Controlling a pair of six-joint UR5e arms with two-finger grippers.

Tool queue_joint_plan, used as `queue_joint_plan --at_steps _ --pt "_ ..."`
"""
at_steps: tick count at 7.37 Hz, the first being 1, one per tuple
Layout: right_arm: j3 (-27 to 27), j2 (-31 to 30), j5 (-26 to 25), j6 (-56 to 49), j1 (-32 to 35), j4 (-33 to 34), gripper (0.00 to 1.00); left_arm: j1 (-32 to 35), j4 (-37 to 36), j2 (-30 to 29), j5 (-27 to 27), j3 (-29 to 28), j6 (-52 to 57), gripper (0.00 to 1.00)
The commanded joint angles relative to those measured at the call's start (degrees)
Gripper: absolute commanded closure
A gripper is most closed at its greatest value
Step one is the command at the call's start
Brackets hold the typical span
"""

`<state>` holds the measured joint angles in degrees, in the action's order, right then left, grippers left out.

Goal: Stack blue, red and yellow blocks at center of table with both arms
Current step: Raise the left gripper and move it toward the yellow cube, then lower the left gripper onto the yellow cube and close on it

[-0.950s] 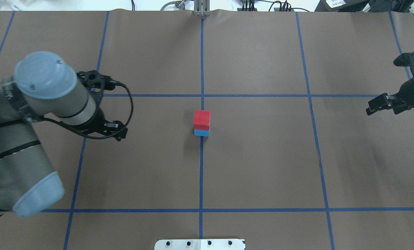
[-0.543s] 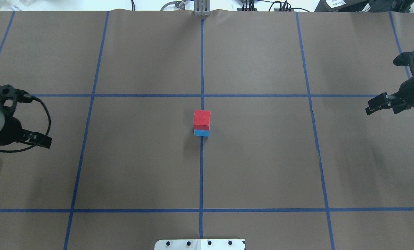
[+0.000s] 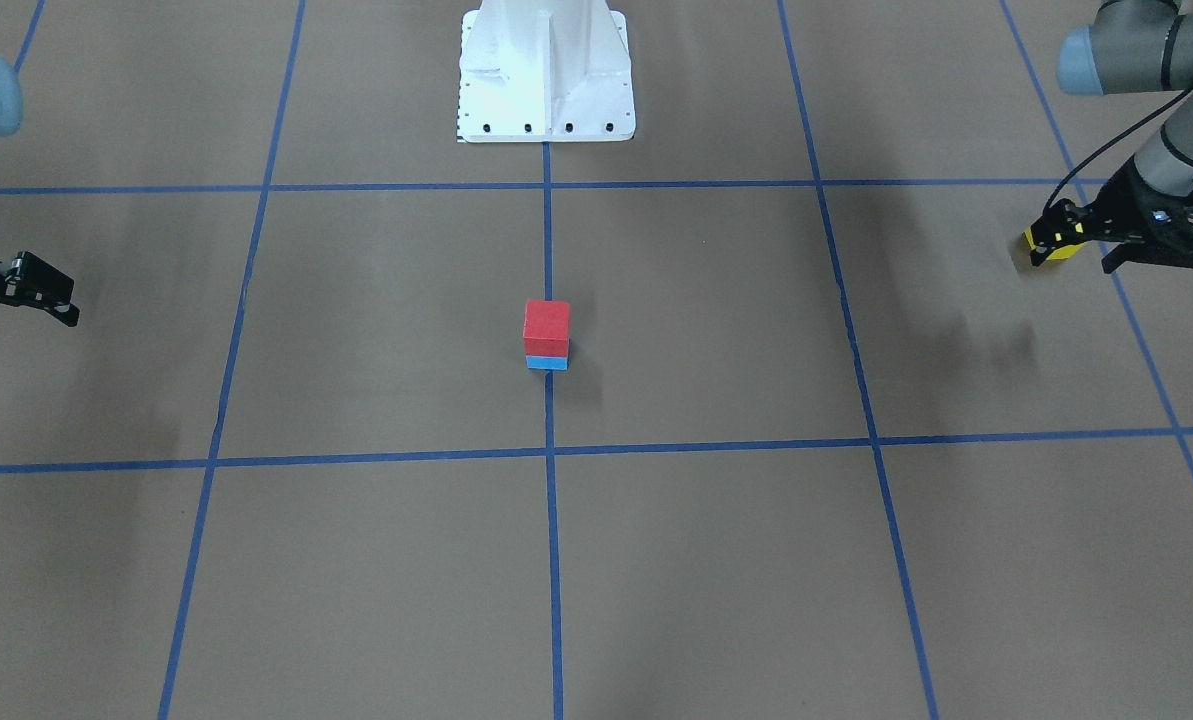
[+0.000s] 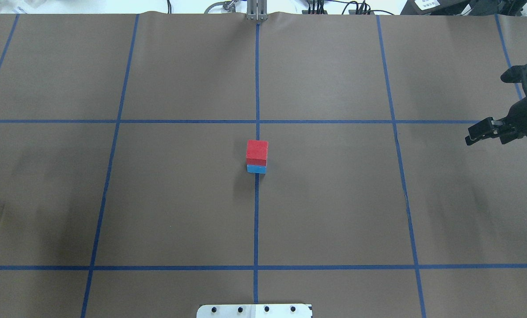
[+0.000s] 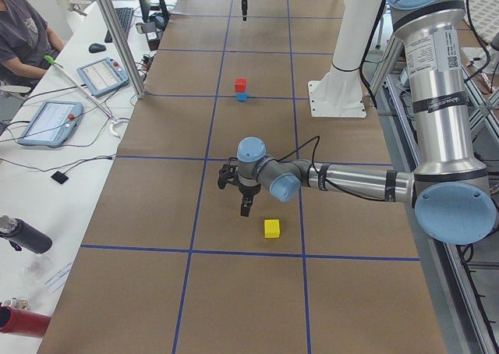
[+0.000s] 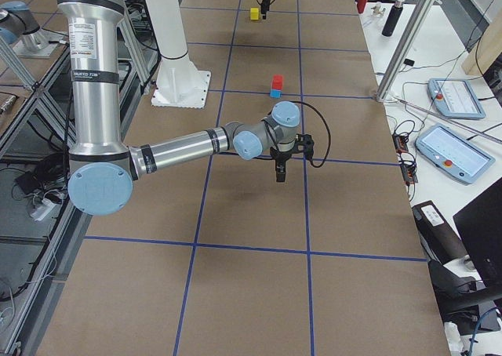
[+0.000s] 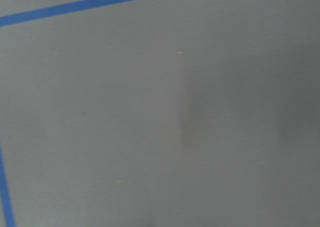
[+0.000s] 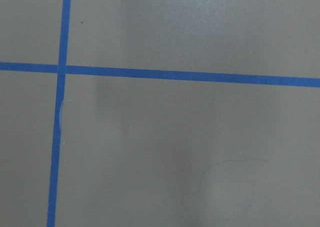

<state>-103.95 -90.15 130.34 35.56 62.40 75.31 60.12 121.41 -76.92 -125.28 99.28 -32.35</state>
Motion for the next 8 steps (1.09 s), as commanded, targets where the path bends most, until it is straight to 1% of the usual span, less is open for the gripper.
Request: queue_joint_plan --at_steps 1,2,3,4,5,6,8 --pt "0.0 0.2 0.0 0.0 0.0 0.0 0.0 1.0 1.6 1.2 -0.4 -1.2 -9.1 0.0" --pt "0.1 0.2 0.0 0.0 -0.1 0.0 0.0 1.0 5.7 4.3 -0.5 -1.3 -10.3 0.0" --pt "0.2 0.3 0.0 -0.1 -0.1 0.0 0.0 0.8 8.6 6.1 -0.5 -1.5 -10.7 0.0" --pt "0.1 0.3 0.0 -0.1 -0.1 0.0 0.0 0.3 8.8 5.9 -0.1 -3.0 -10.9 0.0" --pt "0.0 0.2 0.0 0.0 -0.1 0.0 0.0 0.2 8.8 5.6 -0.3 -3.3 -11.8 0.0" --pt "0.0 0.2 0.0 0.0 0.0 0.0 0.0 -0.1 9.5 5.5 -0.4 -3.4 -15.7 0.0" --pt "-0.1 0.2 0.0 0.0 0.0 0.0 0.0 -5.1 11.6 5.4 0.0 -3.3 -20.1 0.0"
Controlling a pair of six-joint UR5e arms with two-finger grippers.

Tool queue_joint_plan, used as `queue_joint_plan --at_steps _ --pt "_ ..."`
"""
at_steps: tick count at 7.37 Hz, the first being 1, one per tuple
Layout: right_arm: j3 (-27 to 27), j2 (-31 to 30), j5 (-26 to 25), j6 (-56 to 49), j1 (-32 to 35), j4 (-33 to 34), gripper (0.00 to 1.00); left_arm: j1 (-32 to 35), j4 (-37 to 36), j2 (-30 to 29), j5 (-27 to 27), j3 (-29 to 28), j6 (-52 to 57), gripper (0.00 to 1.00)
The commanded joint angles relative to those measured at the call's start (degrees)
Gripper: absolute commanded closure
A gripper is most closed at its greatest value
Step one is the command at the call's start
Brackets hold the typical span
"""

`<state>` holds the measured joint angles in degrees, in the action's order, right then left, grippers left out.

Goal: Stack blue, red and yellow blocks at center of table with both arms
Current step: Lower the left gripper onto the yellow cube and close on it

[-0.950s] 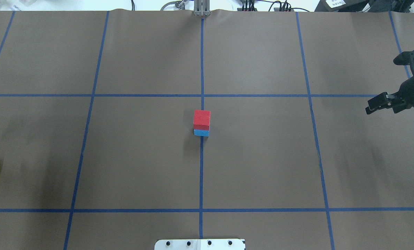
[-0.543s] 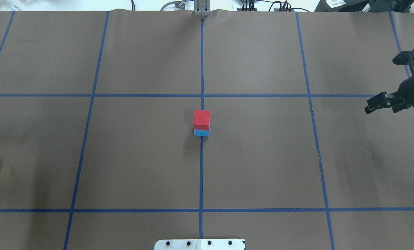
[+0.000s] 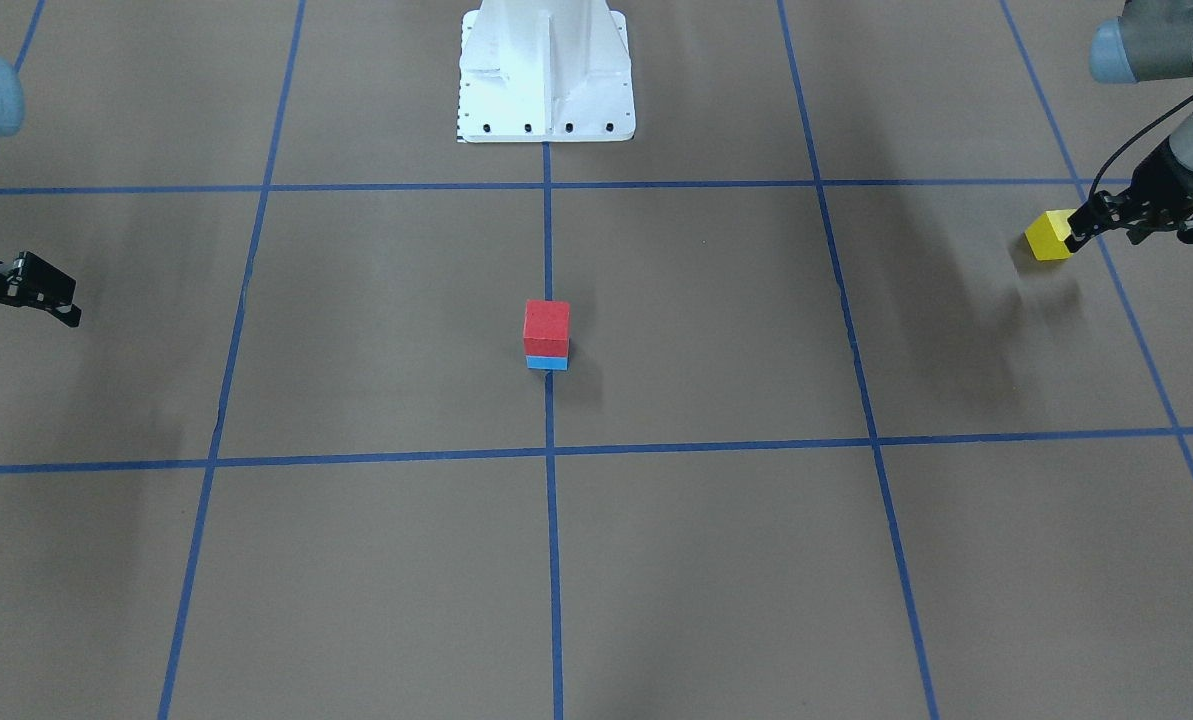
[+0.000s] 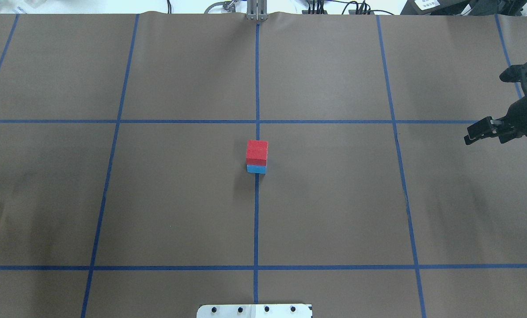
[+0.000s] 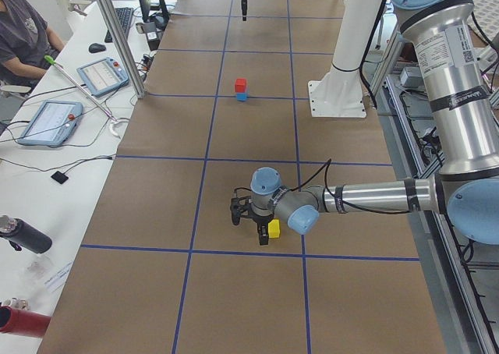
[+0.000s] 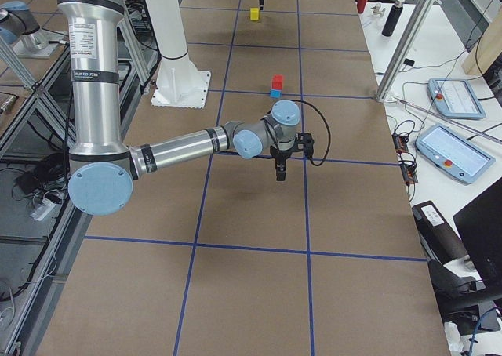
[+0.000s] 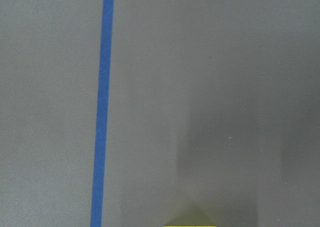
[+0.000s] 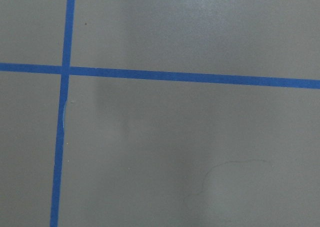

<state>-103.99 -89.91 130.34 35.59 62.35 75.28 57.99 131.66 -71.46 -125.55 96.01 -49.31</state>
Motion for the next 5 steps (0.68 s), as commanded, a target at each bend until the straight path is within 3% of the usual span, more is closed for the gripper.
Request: queue_joint_plan --at_steps 1,5 --pt "-0.3 0.0 0.0 0.0 0.1 0.0 0.0 -4.7 1.7 0.3 2.2 -0.1 -2.6 0.0" --pt "-1.0 -0.5 0.1 0.2 0.1 0.0 0.0 -5.4 4.4 2.5 2.9 -0.3 0.9 0.01"
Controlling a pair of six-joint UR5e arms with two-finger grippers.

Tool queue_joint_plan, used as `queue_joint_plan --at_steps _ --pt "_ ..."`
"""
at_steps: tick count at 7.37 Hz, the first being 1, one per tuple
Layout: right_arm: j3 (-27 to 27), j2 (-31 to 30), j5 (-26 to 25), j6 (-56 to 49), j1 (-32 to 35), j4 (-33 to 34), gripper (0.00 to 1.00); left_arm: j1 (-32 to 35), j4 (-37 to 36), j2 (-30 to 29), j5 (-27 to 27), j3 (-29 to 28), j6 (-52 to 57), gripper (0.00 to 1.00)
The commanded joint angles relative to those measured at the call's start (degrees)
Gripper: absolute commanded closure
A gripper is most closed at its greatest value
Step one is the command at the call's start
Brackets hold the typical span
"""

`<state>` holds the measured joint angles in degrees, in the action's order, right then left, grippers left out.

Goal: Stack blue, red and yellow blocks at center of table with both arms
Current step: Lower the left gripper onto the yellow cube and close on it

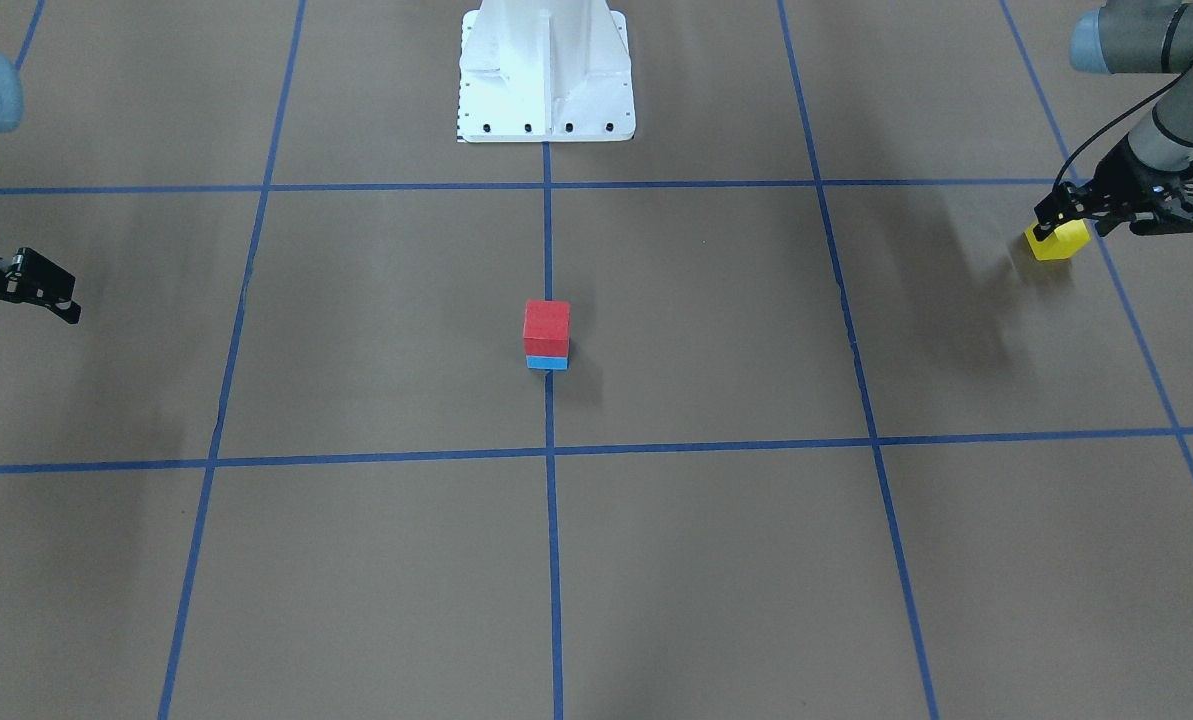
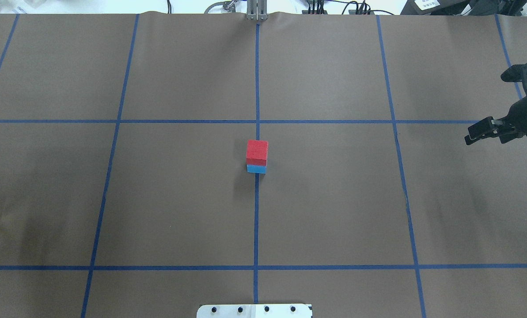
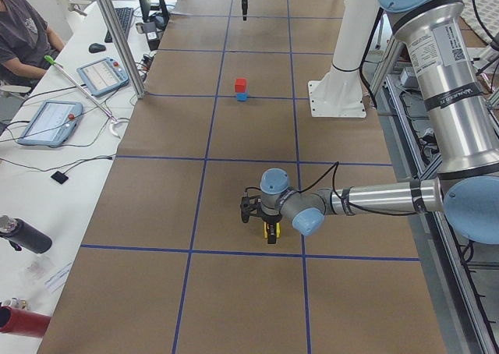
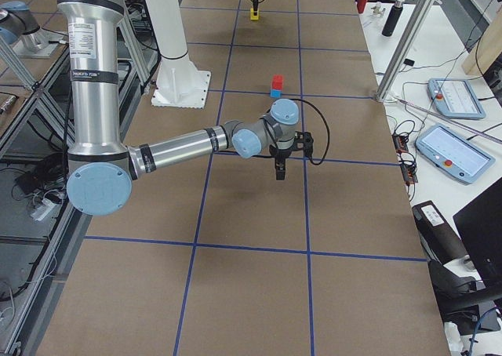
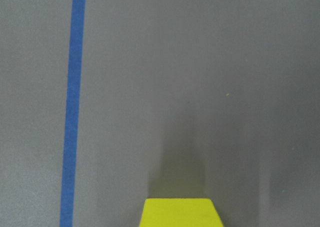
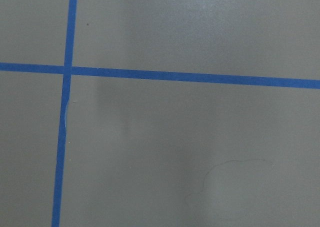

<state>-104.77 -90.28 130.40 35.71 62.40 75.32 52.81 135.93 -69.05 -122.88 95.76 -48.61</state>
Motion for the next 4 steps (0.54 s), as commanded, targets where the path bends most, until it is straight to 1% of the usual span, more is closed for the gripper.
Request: queue_joint_plan --at_steps 1,2,3,4 --pt "-0.2 -0.1 0.0 0.1 0.0 0.0 0.0 -0.6 0.1 -0.1 0.1 0.0 -0.2 0.02" --pt "-0.2 -0.1 0.0 0.1 0.0 0.0 0.0 -0.9 0.0 -0.1 0.1 0.0 -0.3 0.25" --pt "-0.2 -0.1 0.0 0.1 0.0 0.0 0.0 -0.9 -0.1 -0.1 0.0 0.0 -0.6 0.68" --pt "-0.1 0.0 -0.1 0.2 -0.1 0.0 0.0 -0.9 -0.2 -0.2 -0.3 0.0 -0.7 1.0"
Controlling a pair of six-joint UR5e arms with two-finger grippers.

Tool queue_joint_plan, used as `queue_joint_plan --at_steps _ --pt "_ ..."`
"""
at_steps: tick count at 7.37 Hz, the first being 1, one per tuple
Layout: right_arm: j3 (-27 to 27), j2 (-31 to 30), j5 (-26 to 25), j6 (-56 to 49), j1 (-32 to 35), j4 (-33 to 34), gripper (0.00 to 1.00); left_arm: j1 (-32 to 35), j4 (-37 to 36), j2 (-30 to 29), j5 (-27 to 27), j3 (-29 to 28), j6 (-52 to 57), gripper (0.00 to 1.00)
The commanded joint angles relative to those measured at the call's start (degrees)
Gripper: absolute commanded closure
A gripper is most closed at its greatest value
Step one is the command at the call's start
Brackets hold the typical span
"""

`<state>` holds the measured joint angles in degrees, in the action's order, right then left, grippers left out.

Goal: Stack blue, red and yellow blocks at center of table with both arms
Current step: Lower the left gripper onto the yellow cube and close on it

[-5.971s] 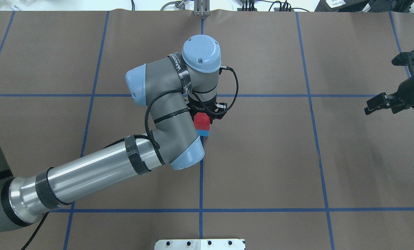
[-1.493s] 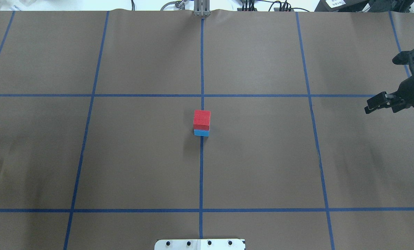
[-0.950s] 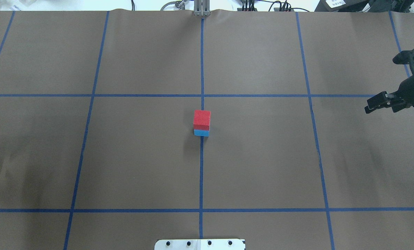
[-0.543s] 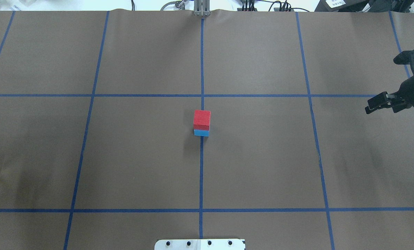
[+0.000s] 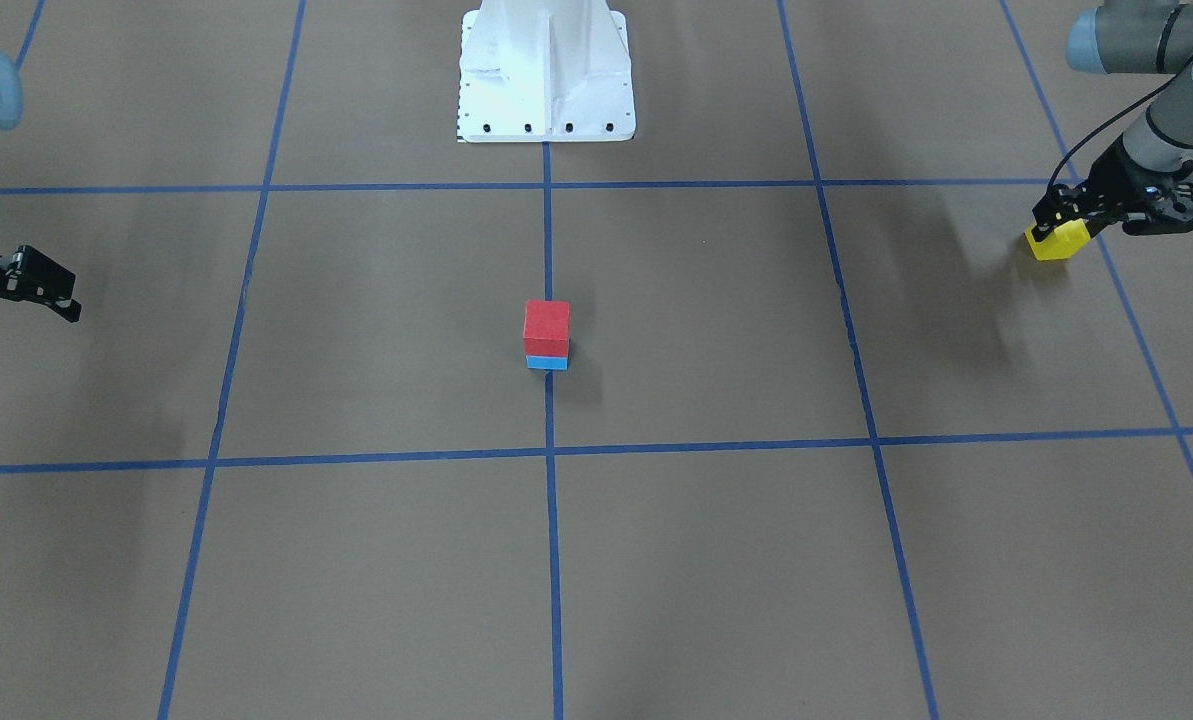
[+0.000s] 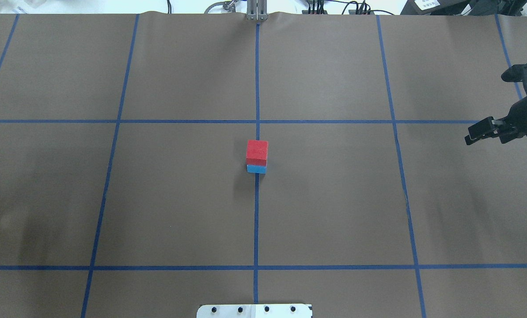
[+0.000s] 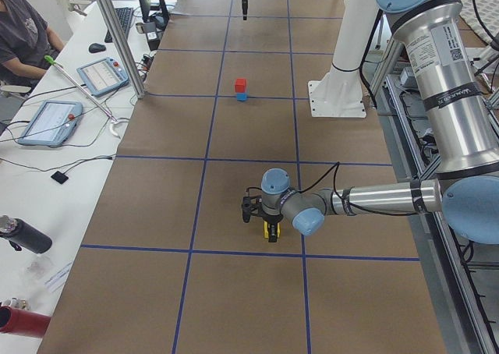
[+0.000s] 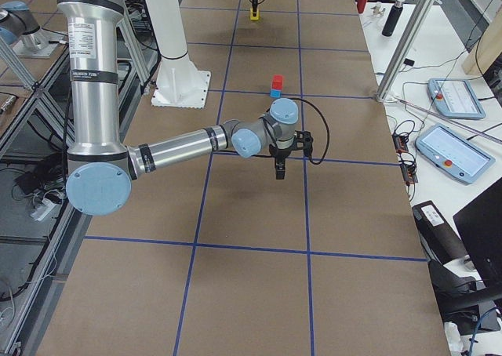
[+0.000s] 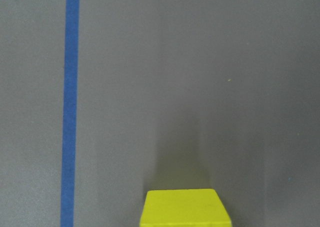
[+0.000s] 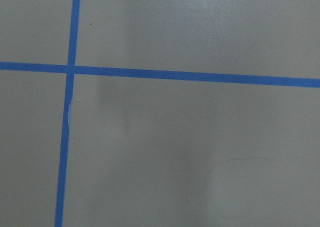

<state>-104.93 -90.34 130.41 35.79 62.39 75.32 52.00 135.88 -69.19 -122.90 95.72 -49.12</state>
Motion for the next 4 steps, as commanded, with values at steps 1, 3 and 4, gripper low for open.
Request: queue_joint_plan --at_steps 1,3,4 --pt "0.0 0.2 -0.1 0.0 -0.1 0.0 0.0 -0.1 -0.3 0.1 -1.0 0.4 -0.2 1.0" --pt "0.3 0.4 -0.1 0.0 -0.1 0.0 0.0 -0.1 -3.8 -2.3 -4.7 3.8 0.0 1.0" --pt "0.4 0.5 -0.2 0.0 -0.1 0.0 0.0 -0.2 -11.7 -6.3 -4.7 9.8 -0.1 1.0"
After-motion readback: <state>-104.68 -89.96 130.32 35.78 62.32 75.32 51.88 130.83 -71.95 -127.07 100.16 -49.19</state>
